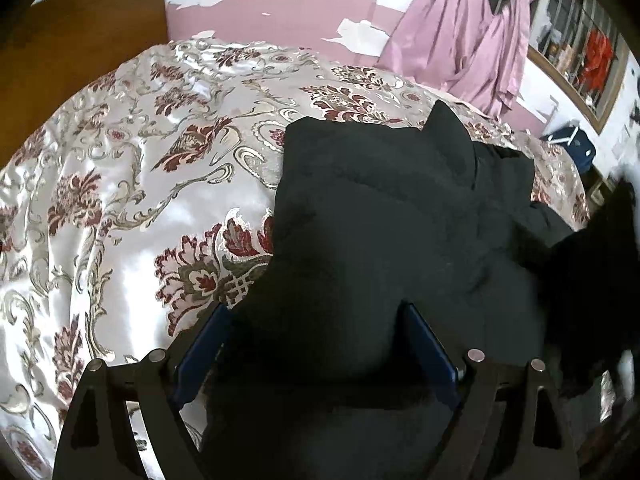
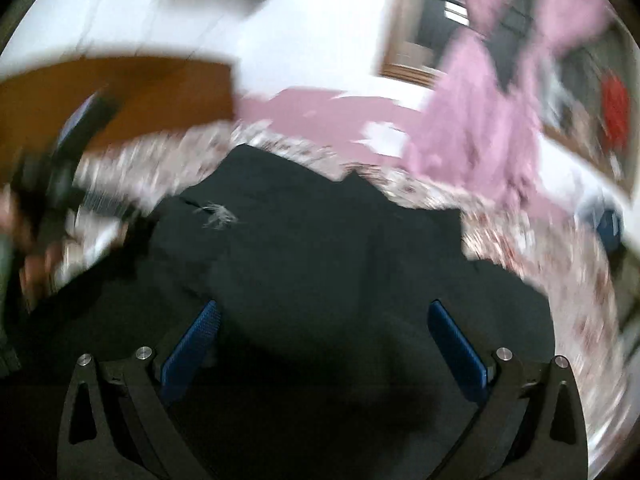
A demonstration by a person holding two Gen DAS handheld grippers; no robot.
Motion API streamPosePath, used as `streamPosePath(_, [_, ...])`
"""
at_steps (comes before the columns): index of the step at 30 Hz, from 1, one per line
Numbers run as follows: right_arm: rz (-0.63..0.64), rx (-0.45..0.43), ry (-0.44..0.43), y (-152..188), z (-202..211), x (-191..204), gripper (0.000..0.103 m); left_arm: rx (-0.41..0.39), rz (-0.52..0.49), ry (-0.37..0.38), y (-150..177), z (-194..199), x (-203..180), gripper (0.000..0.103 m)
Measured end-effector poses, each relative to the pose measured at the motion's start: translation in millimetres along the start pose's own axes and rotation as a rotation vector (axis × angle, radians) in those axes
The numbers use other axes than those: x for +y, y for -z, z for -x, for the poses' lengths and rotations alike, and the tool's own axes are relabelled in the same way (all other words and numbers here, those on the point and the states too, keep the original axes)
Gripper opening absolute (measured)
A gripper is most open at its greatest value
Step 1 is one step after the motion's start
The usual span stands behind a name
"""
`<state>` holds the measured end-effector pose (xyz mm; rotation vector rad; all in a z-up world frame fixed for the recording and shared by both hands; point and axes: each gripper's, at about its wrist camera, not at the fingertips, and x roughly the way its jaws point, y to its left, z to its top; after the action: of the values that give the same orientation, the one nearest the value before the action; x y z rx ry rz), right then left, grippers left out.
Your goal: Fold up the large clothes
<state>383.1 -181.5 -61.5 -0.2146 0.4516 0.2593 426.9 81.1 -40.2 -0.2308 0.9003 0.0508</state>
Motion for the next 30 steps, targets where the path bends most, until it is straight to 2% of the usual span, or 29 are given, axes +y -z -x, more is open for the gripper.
streamPosePath(2, [-0.129, -0.022, 0.006, 3, 6, -32, 0.102, -0.006, -0.02, -0.008, 1, 0, -3, 0.088])
streamPosePath(4, [-0.241, -0.014, -0.027, 13, 10, -68, 0.102, -0.013, -0.034, -0.005, 2, 0, -6, 0.088])
streamPosePath(8, [-0.421, 0.061, -0.149, 38, -1, -120, 0.102, -0.031, -0.09, 0.004, 8, 2, -17, 0.088])
streamPosePath(10, [-0.568, 0.095, -0.203, 55, -8, -145, 0.102, -0.044, -0.139, -0.013, 11, 3, -26, 0.088])
streamPosePath(12, [-0.705, 0.131, -0.215, 73, -16, -161, 0.102, -0.058, -0.178, -0.026, 12, 5, -35, 0.088])
streamPosePath(14, [-0.819, 0.151, -0.23, 88, -24, -174, 0.094, -0.074, -0.215, -0.033, 11, 8, -44, 0.088])
streamPosePath(15, [-0.86, 0.158, -0.232, 92, -28, -177, 0.07, -0.083, -0.227, -0.033, 10, 11, -48, 0.088])
streamPosePath(16, [-0.861, 0.177, -0.21, 91, -32, -180, 0.044, -0.092, -0.233, -0.032, 9, 14, -52, 0.088])
streamPosePath(17, [-0.843, 0.193, -0.189, 89, -35, -178, 0.033, -0.1, -0.238, -0.028, 9, 16, -56, 0.088])
streamPosePath(18, [-0.802, 0.189, -0.158, 81, -35, -178, 0.014, -0.109, -0.241, -0.021, 7, 18, -59, 0.088])
streamPosePath(21, [-0.675, 0.159, -0.116, 56, -34, -164, 0.01, -0.126, -0.247, 0.005, 3, 23, -70, 0.088])
streamPosePath(23, [-0.593, 0.105, -0.089, 31, -28, -165, 0.009, -0.121, -0.249, 0.034, 1, 23, -77, 0.088])
streamPosePath(26, [-0.542, 0.054, -0.046, 8, -17, -178, 0.008, -0.065, -0.269, 0.056, 2, 10, -84, 0.088])
streamPosePath(28, [-0.484, 0.081, 0.027, 1, -24, -183, 0.009, -0.015, -0.283, 0.033, 5, -1, -88, 0.088])
streamPosePath(29, [-0.463, 0.097, 0.049, -4, -16, -184, 0.009, -0.008, -0.288, 0.027, 6, -3, -89, 0.088])
streamPosePath(30, [-0.436, 0.144, 0.072, -2, -26, -186, 0.013, -0.012, -0.292, 0.024, 7, -2, -90, 0.088])
